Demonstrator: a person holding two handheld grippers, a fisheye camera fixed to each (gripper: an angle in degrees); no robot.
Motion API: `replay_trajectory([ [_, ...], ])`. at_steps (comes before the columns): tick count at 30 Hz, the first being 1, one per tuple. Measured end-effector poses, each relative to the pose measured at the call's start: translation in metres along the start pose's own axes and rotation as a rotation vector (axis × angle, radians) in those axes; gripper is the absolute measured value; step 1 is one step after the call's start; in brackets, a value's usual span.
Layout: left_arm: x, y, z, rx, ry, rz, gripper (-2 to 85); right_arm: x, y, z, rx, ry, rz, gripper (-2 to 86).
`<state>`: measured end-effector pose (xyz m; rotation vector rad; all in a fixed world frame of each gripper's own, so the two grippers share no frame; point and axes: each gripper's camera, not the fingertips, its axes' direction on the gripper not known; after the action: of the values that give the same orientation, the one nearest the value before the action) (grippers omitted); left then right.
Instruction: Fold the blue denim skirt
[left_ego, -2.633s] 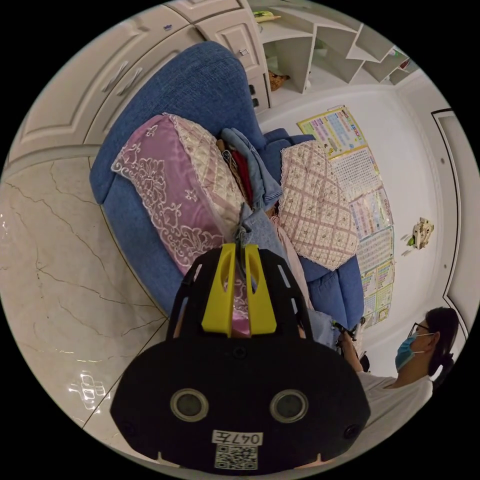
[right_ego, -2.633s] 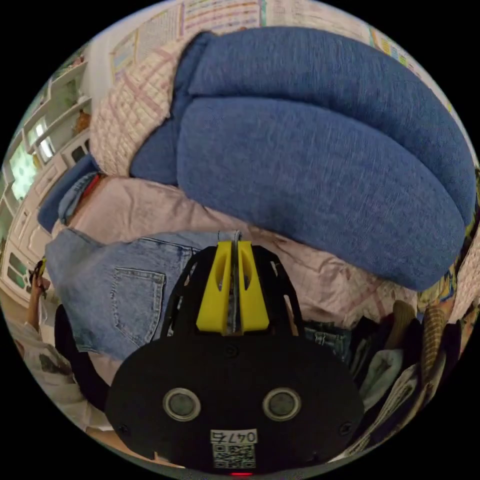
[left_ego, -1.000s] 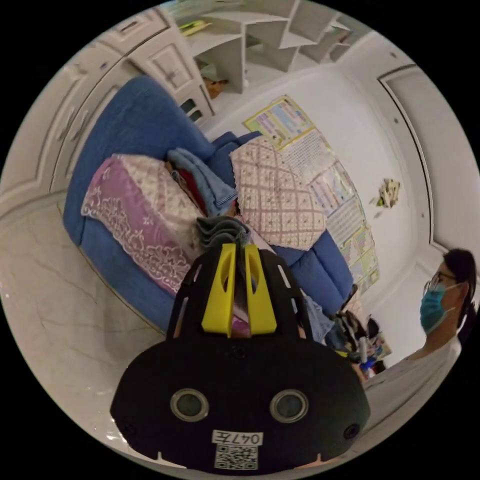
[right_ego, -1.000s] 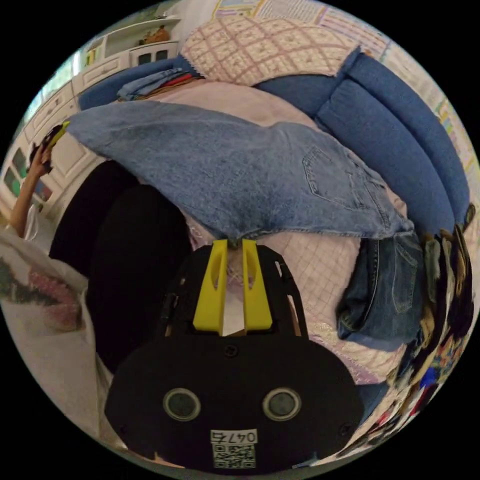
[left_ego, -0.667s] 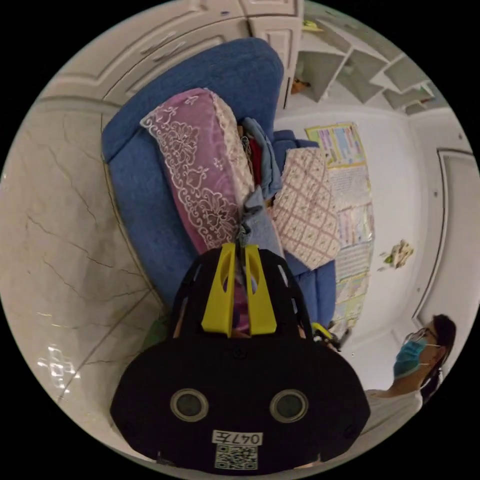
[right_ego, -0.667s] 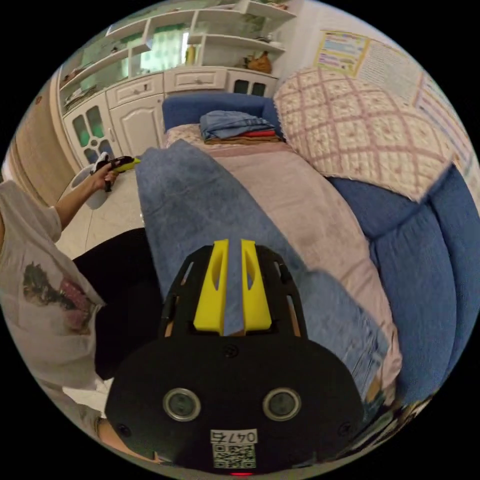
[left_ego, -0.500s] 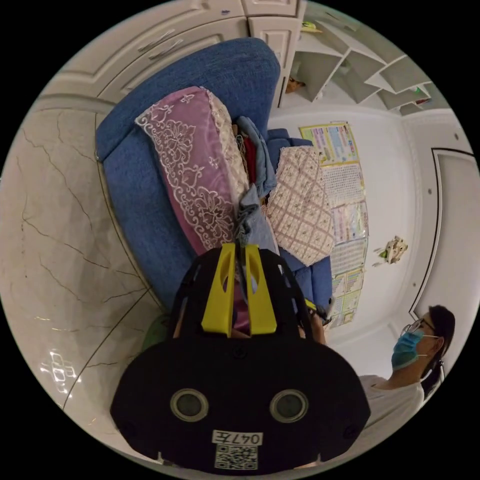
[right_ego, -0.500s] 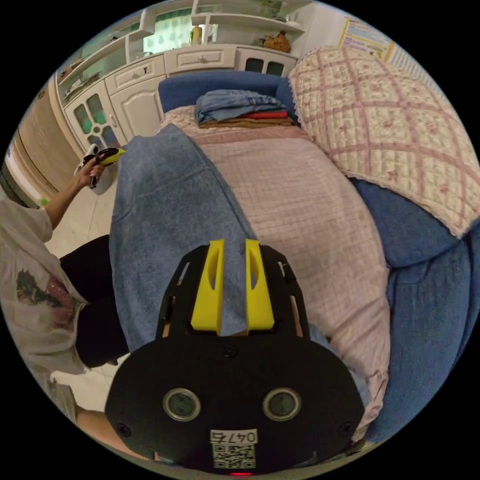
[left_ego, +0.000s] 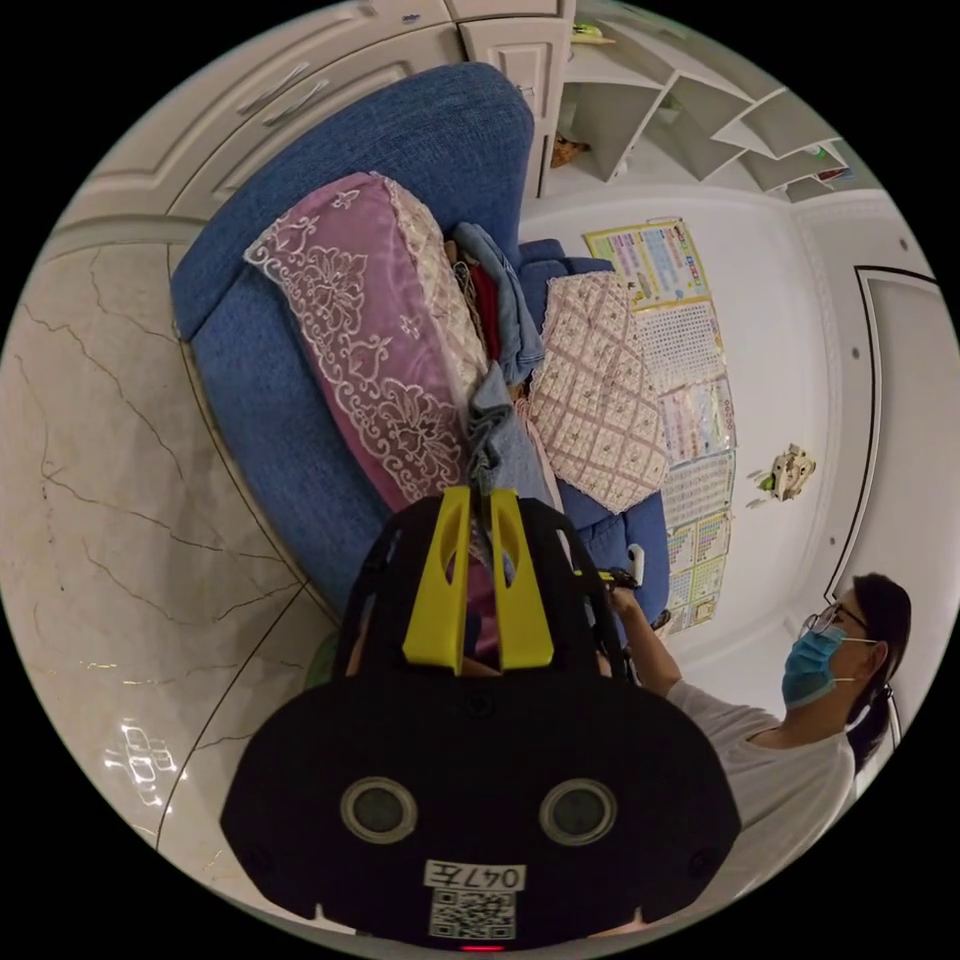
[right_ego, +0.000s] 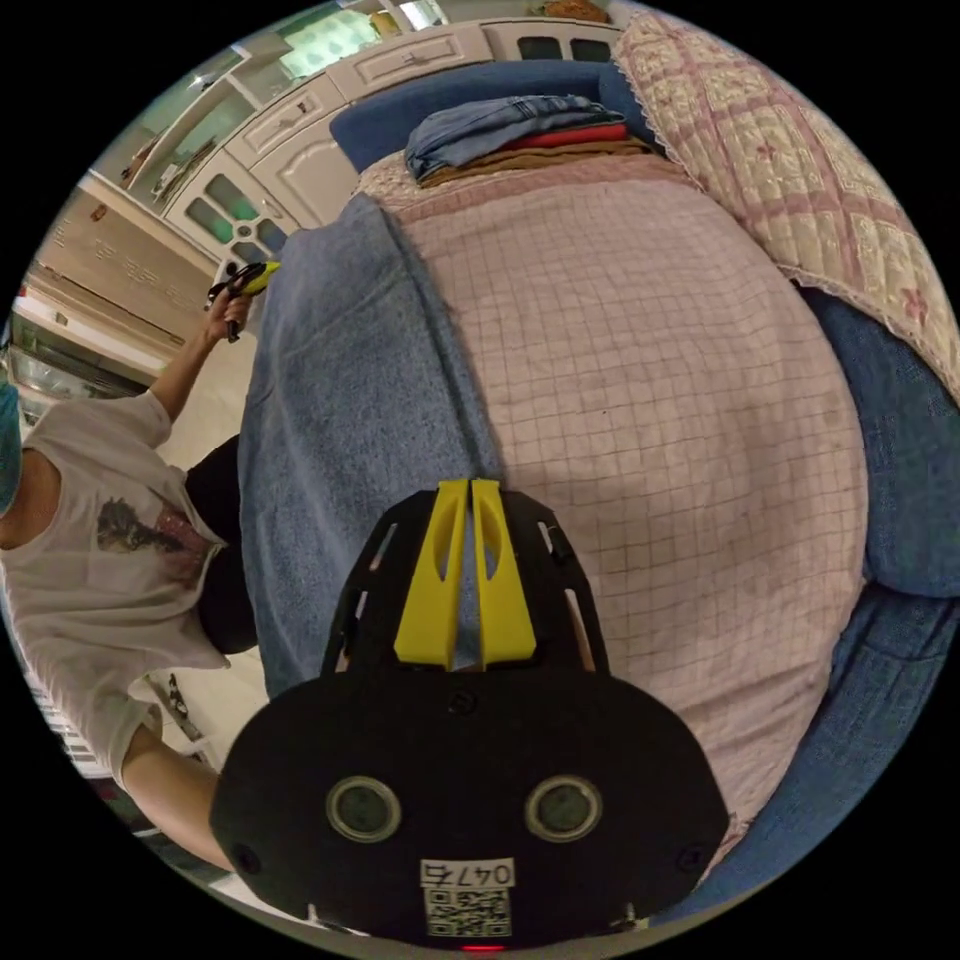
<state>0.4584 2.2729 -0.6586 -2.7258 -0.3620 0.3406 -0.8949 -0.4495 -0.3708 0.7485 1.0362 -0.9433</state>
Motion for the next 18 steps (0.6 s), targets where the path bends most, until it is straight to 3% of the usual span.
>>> replay_trajectory([
  [5,0.012,-0.02,-0.033,0.005,0.0,0.051,1.5,-0.004,-0.037,-0.071,0.148,0.127,-0.044,-0.4],
  [8,0.01,-0.03,-0.05,0.008,-0.007,0.066,1.4,0.016,-0.059,-0.062,0.014,0.117,0.006,0.1],
  [11,-0.001,-0.037,-0.069,0.013,0.025,0.045,1.4,0.027,-0.081,-0.092,0.032,0.127,0.087,2.2],
  [15,-0.012,-0.05,-0.092,0.003,0.008,0.06,1.4,-0.004,-0.139,-0.156,0.301,0.052,-0.039,2.7],
  [18,-0.028,-0.057,-0.107,0.01,0.022,0.051,1.5,-0.022,-0.208,-0.152,0.252,0.011,-0.122,2.8],
])
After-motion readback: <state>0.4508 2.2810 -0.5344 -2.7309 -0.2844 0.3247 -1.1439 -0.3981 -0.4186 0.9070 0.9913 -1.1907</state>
